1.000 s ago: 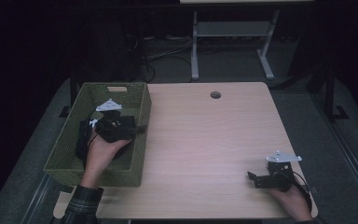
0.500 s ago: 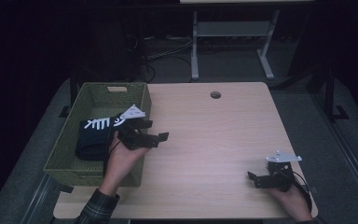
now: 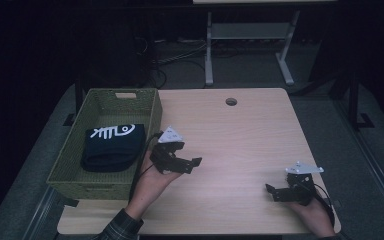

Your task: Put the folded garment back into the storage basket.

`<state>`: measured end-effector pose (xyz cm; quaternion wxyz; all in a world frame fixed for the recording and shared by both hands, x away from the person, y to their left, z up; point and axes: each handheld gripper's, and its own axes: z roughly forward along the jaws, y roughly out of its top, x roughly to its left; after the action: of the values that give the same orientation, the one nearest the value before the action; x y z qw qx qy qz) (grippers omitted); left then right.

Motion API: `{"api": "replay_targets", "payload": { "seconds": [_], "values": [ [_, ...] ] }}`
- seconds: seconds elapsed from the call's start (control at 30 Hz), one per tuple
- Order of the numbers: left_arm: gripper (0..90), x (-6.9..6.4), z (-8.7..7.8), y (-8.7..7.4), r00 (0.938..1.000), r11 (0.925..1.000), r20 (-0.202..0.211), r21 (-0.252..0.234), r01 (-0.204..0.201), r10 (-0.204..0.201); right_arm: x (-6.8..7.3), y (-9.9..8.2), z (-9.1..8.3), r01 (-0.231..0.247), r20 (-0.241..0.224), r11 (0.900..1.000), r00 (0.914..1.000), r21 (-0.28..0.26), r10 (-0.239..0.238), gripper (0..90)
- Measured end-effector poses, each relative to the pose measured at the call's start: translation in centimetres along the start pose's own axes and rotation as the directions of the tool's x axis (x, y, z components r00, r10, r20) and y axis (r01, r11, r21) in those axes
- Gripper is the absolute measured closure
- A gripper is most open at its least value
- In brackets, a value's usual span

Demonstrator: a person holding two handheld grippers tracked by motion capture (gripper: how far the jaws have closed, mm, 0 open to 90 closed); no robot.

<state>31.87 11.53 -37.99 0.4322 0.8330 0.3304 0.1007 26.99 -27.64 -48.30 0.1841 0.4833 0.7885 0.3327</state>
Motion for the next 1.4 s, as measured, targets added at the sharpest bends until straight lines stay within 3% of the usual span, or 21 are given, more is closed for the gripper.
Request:
{"api": "replay_targets", "payload": {
  "seconds": [0.23,0.4,0.63,0.9,1.03,1.13,1.4],
  "values": [
    [16.1,-0.9,2.4,-1.6,0.9984,0.9974,-0.021,0.051,-0.051,0.052,0.0,0.0,0.0,0.002,0.002,1.0,1.0,0.0,-0.002,2.0],
    [16.1,-1.0,3.6,-2.9,0.9977,0.9978,-0.045,0.046,-0.049,0.051,0.0,0.0,0.0,0.001,0.002,1.0,1.0,0.0,-0.001,2.0],
    [16.1,-0.9,5.2,-4.6,0.997,0.9945,-0.053,0.091,-0.051,0.056,0.0,0.0,0.0,0.001,0.002,1.0,1.0,0.0,-0.001,2.0],
    [15.7,-1.1,7.4,-6.2,0.9939,0.9818,-0.063,0.173,-0.079,0.091,0.0,0.0,0.0,0.001,0.002,1.0,1.0,0.0,-0.001,2.0],
    [14.3,-1.2,7.4,-6.3,0.9924,0.9815,-0.069,0.169,-0.089,0.102,0.0,0.0,0.0,0.001,0.002,1.0,1.0,0.0,-0.001,2.0],
    [12.9,-1.0,7.4,-6.9,0.9929,0.9888,-0.065,0.118,-0.092,0.1,0.0,0.0,0.0,0.001,0.002,1.0,1.0,0.0,-0.001,2.0],
    [12.9,-1.0,7.4,-6.8,0.9928,0.9884,-0.065,0.121,-0.092,0.101,0.0,0.0,0.0,0.001,0.002,1.0,1.0,0.0,-0.001,2.0]
  ]
}}
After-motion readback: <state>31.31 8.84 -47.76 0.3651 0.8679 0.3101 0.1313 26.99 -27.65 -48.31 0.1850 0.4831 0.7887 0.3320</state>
